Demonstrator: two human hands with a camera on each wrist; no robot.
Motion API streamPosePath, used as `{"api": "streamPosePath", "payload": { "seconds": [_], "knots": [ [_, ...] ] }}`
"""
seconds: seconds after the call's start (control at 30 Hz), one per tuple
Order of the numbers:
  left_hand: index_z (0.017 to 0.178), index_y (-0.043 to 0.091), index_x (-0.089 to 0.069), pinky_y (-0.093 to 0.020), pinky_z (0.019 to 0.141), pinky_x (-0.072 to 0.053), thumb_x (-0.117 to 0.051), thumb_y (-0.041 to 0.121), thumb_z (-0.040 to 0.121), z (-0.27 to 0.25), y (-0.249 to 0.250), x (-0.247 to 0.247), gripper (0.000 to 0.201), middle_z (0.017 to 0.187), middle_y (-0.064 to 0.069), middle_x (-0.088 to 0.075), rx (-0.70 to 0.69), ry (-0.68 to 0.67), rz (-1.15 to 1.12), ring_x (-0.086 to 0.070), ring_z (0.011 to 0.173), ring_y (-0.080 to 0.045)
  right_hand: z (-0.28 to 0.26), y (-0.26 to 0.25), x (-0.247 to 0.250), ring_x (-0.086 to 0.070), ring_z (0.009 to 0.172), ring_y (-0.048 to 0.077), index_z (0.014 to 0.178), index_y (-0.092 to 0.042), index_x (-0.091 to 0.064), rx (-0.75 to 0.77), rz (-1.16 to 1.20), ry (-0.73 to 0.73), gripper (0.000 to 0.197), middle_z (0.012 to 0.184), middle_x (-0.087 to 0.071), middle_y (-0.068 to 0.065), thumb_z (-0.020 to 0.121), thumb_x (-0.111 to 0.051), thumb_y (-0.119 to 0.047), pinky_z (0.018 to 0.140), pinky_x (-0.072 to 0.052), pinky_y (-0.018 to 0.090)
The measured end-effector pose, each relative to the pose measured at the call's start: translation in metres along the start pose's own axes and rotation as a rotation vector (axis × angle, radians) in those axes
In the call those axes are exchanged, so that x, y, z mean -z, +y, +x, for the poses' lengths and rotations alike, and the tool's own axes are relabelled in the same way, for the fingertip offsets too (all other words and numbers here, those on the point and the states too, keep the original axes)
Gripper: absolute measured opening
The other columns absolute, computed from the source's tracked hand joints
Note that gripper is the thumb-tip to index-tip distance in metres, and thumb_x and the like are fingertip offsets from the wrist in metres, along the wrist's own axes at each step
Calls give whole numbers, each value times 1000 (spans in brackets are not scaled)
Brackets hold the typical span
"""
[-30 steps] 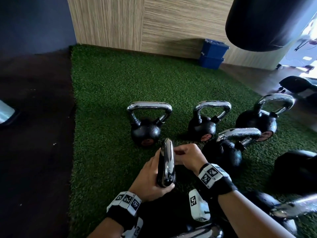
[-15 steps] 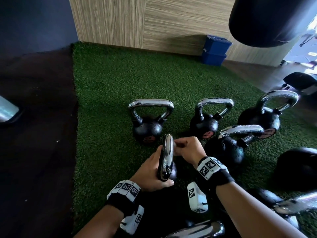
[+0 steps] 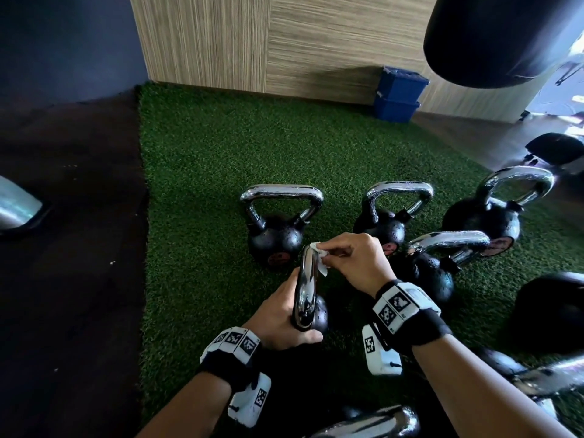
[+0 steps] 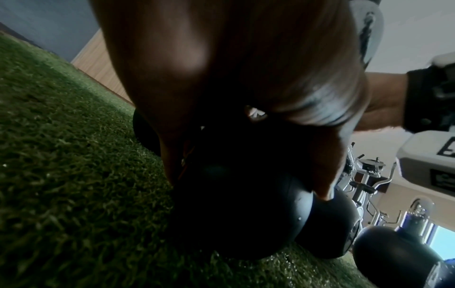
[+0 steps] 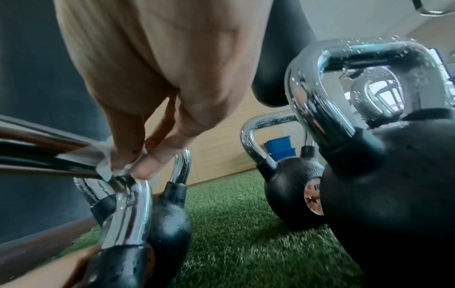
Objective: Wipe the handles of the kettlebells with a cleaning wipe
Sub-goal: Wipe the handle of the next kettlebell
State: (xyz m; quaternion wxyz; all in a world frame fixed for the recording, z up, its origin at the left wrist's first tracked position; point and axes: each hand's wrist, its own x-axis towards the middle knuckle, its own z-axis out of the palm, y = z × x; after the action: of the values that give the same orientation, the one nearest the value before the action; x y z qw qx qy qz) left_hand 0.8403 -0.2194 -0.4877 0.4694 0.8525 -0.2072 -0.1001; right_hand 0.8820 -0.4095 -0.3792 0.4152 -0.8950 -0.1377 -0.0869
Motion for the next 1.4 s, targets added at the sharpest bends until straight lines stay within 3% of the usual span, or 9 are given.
{"api": "streamPosePath", "payload": {
  "seconds": [0.13,0.27,0.4,0.6,0.77,0.93,1.03,1.2,1.4],
  "knots": [
    [159,33,-15,4,98,-29,-90,45,66,3,-8,1,120,152,34,-32,-51,3,-123,-30,135,23,-12,-10,3,-70,76,5,87,-20,-82,184,-20,-61,23,86,-75,-8,69,-89,-8,72,-54,16],
    [156,22,-25,5,95,-32,-90,47,65,8,-11,3,115,140,15,-47,-12,-9,-148,-38,124,27,-10,-18,4,-69,73,7,85,-22,-82,207,-8,-118,20,83,-75,-8,68,-92,-16,70,-54,20],
    [145,23,-44,-22,102,-46,-91,44,65,13,-14,6,95,123,18,-59,101,-52,-167,-57,118,5,-2,-23,0,-70,72,10,84,-17,-82,151,-35,-74,19,80,-75,-5,68,-91,-13,71,-55,24],
    [139,31,-50,8,80,-36,-90,35,68,15,-13,10,81,116,29,-59,144,-39,-176,-47,102,34,-12,-28,-4,-70,71,0,80,-25,-81,116,12,-199,21,77,-76,-13,64,-94,-21,69,-52,13],
    [131,41,-52,13,78,-28,-87,20,78,18,-9,14,67,106,44,-53,127,-75,-176,-42,96,41,-8,-26,-8,-75,72,16,77,-16,-79,-53,128,-260,20,74,-77,-1,64,-94,-18,73,-63,37],
    [80,50,-64,3,73,-40,-80,19,82,13,0,16,35,83,38,-63,146,-171,-109,-58,81,22,-19,-19,-15,-62,57,-6,68,-22,-77,-21,38,-361,20,66,-72,-15,61,-96,-21,56,-46,9],
    [88,47,-66,1,74,-41,-81,27,79,8,0,17,27,88,32,-65,111,-150,-107,-60,84,18,-20,-13,-18,-63,57,-7,68,-22,-77,-56,55,-348,20,66,-73,-16,61,-96,-20,57,-45,8],
    [101,5,-69,-16,79,-49,-75,4,86,2,4,19,16,88,17,-69,15,-206,-196,-65,84,1,-22,-11,-23,-63,60,-7,76,-18,-80,-101,-27,-462,19,70,-75,-11,63,-94,-18,61,-49,10],
    [142,18,-52,-37,114,-42,-85,25,76,-5,3,24,75,138,5,-62,11,-208,-232,-56,132,-9,-17,-11,-26,-70,83,14,95,-10,-80,-1,-14,-648,13,94,-73,-2,83,-77,-6,75,-57,30]
  ]
}}
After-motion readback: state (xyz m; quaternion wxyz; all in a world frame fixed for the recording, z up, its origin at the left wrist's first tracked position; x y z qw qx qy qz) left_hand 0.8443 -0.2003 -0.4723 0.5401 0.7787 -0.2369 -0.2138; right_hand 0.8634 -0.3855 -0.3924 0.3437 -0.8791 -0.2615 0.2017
